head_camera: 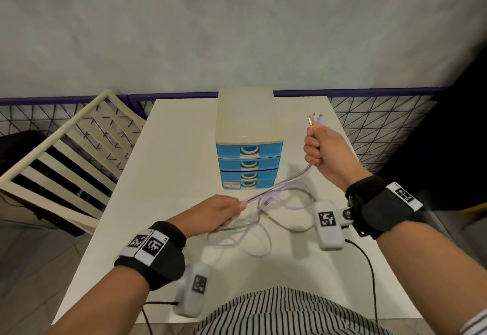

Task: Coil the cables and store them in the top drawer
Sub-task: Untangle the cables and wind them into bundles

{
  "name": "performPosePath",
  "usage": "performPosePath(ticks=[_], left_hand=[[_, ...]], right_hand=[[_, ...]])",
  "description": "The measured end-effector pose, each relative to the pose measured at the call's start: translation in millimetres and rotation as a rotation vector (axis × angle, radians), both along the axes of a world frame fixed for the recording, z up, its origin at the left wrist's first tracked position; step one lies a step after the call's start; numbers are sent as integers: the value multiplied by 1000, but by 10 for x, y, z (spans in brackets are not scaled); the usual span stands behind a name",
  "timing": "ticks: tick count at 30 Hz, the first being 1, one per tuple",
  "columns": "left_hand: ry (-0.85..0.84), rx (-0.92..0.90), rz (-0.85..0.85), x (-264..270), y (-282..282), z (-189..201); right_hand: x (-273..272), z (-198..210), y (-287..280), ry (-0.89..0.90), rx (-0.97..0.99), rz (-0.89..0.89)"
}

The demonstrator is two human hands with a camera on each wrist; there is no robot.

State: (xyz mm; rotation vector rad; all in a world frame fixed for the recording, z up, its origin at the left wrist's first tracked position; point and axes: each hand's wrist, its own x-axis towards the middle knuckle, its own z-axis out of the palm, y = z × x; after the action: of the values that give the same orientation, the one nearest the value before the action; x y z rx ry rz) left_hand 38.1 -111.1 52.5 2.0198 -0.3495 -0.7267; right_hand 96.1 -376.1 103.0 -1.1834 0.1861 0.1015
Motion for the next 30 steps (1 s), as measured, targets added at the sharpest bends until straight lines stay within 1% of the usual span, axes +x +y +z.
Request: performPosePath(ticks=[4,8,9,11,13,16,19,21,26,30], left_hand=[[-5,63,70,31,333,-264],[-108,199,77,106,554,-323],[-135,236,59,135,588,-322],[-208,323,25,201,581,-288],[-311,363,-5,251,431,-129],[-460,343,-9,301,60,169],[-537,300,19,337,-230,326],[-554,246,32,351,-338,377],[-450,11,34,351,-258,381],[-401,15,34,353,-14,290]], right_hand=[[8,-7,-152,8,-129,11],[-6,-17,-186,22,-228,24],[-16,-17,-167,17,-274,43],[-38,-35,-87,0,-427,90],[-64,-43,55,-32,-576,137],[-111,-42,342,-95,-682,252],[-177,-68,628,-79,-661,391],[-213,-106,757,-98,-691,421],[-100,-134,752,-293,-984,313],[63,-44,542,-288,-1009,194]])
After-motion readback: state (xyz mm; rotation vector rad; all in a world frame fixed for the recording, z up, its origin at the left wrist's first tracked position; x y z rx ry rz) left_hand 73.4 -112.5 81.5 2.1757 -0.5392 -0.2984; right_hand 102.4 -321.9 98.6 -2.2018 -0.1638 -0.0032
